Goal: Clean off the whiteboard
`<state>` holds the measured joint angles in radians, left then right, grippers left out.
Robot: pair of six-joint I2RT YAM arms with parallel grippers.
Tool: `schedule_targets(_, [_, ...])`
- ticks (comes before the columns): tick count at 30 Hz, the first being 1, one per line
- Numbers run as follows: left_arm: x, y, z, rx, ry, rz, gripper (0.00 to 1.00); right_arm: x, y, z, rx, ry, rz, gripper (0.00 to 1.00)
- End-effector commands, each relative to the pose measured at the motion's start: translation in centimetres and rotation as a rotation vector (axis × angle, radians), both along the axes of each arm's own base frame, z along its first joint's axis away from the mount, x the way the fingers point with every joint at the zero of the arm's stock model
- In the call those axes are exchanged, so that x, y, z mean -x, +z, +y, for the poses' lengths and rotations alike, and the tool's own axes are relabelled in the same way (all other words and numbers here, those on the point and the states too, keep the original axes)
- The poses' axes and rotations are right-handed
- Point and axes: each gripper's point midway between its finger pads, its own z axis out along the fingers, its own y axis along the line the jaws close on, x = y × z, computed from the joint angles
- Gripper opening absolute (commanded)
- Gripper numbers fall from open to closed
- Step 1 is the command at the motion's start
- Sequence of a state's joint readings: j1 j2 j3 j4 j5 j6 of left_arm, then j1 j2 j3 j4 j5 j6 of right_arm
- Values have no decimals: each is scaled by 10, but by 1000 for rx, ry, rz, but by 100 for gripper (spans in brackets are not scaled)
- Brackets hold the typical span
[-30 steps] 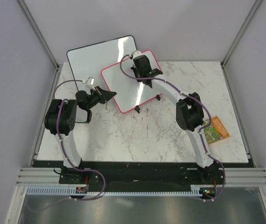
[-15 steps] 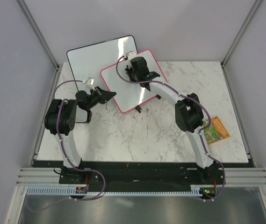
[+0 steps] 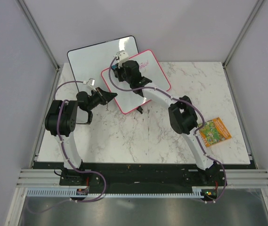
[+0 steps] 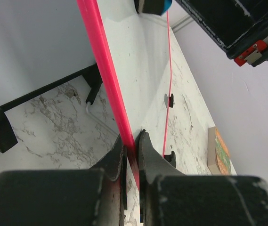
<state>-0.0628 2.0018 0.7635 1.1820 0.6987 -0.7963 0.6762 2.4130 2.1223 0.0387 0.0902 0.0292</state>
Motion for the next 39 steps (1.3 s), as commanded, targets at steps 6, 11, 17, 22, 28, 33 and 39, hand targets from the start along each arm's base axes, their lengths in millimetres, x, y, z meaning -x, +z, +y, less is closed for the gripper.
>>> schedule_targets(6, [14, 23, -32, -146, -146, -270, 2, 4, -55, 15, 44, -69, 35, 0])
schedule_targets(11, [14, 24, -32, -147, -145, -275, 2, -21, -73, -45, 101, -263, 75, 0])
schedule_targets(17, [14, 23, -31, -148, -144, -273, 2, -54, -86, -126, 61, -426, 170, 0])
schedule_targets(22, [14, 22, -31, -152, -143, -271, 2, -74, -102, -181, 98, -523, 198, 0])
schedule_targets(28, [14, 23, -31, -154, -143, -272, 2, -77, -120, -214, 108, -544, 262, 0])
schedule_targets(33, [15, 22, -34, -157, -153, -273, 2, -59, -111, -157, 61, -279, 241, 0])
schedule_targets(39, [16, 23, -37, -162, -159, -279, 2, 1, -95, -44, 117, 3, 179, 0])
